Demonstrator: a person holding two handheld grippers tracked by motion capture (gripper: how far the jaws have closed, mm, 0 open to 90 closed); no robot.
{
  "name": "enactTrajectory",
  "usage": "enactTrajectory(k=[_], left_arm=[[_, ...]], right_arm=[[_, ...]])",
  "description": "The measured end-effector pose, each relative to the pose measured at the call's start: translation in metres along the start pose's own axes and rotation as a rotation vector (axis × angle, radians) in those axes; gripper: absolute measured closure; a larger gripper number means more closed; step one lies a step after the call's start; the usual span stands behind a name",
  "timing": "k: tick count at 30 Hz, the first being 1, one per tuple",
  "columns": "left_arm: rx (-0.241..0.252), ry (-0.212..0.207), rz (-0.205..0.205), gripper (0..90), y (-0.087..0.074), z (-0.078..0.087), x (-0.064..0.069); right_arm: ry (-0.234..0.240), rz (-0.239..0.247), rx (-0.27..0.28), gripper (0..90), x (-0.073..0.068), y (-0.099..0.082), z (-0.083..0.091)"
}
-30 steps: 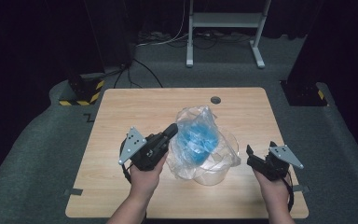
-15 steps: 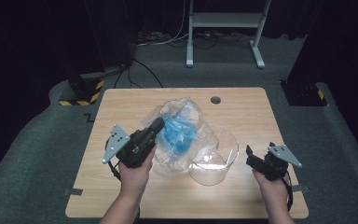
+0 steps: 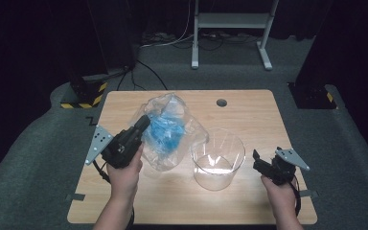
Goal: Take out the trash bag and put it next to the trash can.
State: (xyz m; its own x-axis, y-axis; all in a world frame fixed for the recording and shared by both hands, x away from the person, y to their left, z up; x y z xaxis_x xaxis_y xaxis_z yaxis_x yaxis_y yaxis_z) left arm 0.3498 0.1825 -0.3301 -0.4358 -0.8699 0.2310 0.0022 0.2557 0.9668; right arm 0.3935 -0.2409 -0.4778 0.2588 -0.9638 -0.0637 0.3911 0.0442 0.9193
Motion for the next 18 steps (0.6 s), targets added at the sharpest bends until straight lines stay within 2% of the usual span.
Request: enactTrajectory(k=[11, 18], left_arm=[[-0.004, 0.070, 0.002, 89.4, -0.001, 0.004, -0.024], [-0.015, 0.095, 0.006, 89.4, -0.006, 0.005, -0.036]], right_arm=[[0.001, -0.004, -0.016, 14.3, 0.001, -0.004, -0.003], [0.008, -0.005, -0.028, 14.4, 0.000, -0.006, -0.004]])
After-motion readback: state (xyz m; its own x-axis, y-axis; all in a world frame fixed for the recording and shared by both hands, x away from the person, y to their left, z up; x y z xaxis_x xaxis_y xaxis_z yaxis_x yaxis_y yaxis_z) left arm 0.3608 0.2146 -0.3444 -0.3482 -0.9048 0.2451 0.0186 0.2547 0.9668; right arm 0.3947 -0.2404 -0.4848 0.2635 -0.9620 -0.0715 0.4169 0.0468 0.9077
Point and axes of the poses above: each handheld gripper's, and its own axes: z roughly backward along the jaws, y roughly out of its top, x roughly to its right, the point moved 4 cm from there along -z, roughly forward along the jaws, and after that the axes turned 6 degrees about y, right-handed, at the moved point
